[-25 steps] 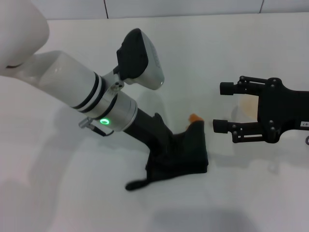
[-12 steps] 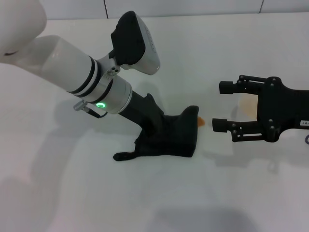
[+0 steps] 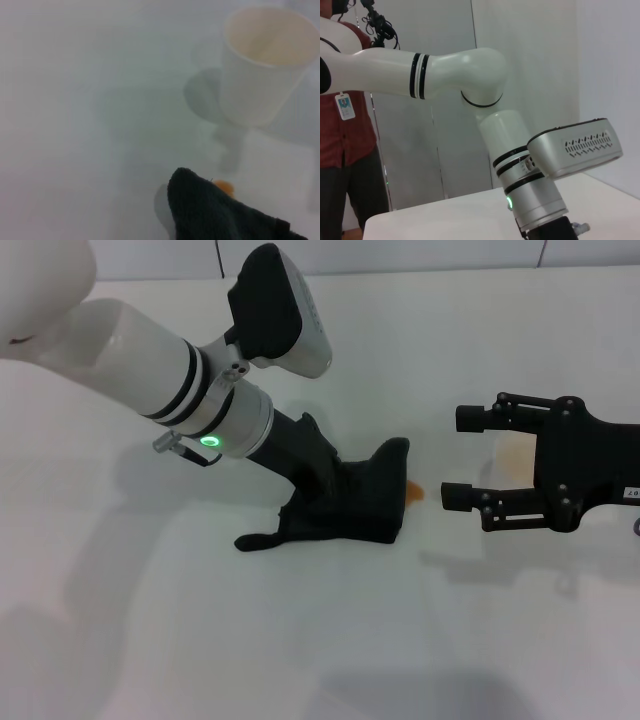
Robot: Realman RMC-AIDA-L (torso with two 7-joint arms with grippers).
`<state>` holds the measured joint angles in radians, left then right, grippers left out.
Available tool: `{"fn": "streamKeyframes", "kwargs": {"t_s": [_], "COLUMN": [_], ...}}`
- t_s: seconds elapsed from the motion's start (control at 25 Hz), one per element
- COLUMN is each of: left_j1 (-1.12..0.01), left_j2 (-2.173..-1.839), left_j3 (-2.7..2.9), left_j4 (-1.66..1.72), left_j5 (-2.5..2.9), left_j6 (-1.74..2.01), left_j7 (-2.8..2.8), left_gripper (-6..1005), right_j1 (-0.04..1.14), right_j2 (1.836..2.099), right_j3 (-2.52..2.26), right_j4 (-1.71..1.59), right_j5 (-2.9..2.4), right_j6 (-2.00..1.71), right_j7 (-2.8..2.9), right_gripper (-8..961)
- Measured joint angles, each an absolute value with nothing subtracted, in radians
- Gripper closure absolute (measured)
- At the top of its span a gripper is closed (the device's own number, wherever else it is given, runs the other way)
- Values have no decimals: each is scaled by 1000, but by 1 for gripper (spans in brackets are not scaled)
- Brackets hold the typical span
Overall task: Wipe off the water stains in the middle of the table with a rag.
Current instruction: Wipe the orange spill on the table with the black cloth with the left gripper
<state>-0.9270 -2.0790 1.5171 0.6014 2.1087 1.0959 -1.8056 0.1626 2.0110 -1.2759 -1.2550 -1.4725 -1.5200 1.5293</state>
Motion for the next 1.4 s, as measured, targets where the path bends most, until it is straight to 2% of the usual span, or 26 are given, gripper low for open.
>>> {"fn": "streamKeyframes", "kwargs": {"t_s": [0.48, 0.88, 1.4], "left_j1": [-946, -945, -934], "left_j2": [-2078, -2090, -2092], "left_j3": [1516, 1530, 1719], "left_j4": [617, 617, 599], "left_j5": [2122, 2074, 1958], "left_j6": [1025, 967, 944], "left_j7": [-1802, -1780, -1750], "left_gripper": [924, 924, 924], "right_j1": [163, 163, 159], "right_j2": [2011, 2011, 2010], "right_j3": [-1274, -1263, -1262], "right_j4": [-1258, -1261, -1261], "right_j5": [-1473, -1473, -1464], "right_j6": [-1517, -1520, -1519], "right_j7": [1529, 1531, 1531], "right_gripper": [120, 120, 121]}}
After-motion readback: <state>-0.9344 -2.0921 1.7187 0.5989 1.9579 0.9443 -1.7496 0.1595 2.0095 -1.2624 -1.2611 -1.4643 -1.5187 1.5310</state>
